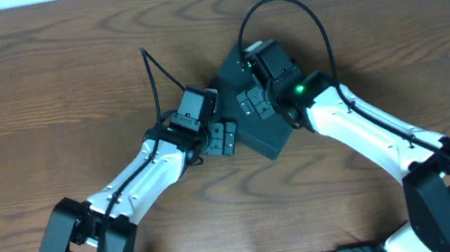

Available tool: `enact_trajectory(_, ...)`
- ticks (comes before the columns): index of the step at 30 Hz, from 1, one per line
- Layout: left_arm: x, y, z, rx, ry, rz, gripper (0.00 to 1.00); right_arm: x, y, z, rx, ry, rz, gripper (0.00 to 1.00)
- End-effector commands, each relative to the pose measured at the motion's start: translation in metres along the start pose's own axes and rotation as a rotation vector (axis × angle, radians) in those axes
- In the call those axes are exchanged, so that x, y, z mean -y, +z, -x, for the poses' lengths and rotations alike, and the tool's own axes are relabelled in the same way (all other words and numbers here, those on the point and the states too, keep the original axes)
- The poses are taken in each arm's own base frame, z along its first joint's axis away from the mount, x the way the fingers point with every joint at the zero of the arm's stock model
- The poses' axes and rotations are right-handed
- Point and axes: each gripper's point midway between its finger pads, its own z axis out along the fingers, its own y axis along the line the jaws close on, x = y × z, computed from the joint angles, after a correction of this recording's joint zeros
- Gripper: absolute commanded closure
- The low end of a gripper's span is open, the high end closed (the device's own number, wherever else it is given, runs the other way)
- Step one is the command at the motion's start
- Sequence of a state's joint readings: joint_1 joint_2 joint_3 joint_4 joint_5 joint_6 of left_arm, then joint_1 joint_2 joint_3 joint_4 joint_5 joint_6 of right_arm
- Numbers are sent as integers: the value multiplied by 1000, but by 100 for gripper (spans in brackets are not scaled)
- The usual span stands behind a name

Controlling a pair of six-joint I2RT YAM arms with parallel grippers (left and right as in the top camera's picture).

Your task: Pack container

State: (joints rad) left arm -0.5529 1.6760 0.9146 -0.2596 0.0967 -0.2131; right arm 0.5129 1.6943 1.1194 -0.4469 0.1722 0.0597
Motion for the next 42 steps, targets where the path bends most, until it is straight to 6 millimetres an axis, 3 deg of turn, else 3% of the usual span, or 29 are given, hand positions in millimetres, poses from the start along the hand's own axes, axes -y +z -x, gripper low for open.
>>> enact_trajectory(1, 0, 1, 6, 27, -8, 10, 4, 1, 18, -25, -85, -37, -35, 1)
enact_trajectory(5, 10, -2, 5, 14, -8, -46, 5, 2, 17, -24, -81, -36, -38, 1)
enact_trajectory(8, 24, -22, 10, 3, -14, -109, 4, 3, 9, -16, -52, -14, -41, 1)
enact_trajectory(14, 28, -77, 25, 7, 30, -99, 4, 10, -45, 13, 84, 54, -26, 1)
enact_trajectory(17, 16, -104, 40, 55, 38, -13, 5, 18, -89, 14, 130, 142, -18, 1)
enact_trajectory(19, 1, -116, 54, 103, 47, 69, 5, 25, -113, 4, 128, 221, -15, 1)
enact_trajectory(24, -38, -115, 81, 131, -1, 130, 5, 56, -146, -35, 56, 325, -109, 1)
enact_trajectory(26, -68, -103, 93, 119, -70, 168, 5, 76, -144, -58, -18, 381, -195, 1)
enact_trajectory(28, -85, -91, 105, 108, -110, 170, 5, 84, -134, -75, -61, 436, -219, 1)
enact_trajectory(34, -97, -52, 135, 88, -133, 164, 5, 94, -91, -104, -66, 505, -240, 1)
enact_trajectory(42, -104, -4, 136, 24, -142, 169, 5, 102, -47, -115, -99, 524, -276, 1)
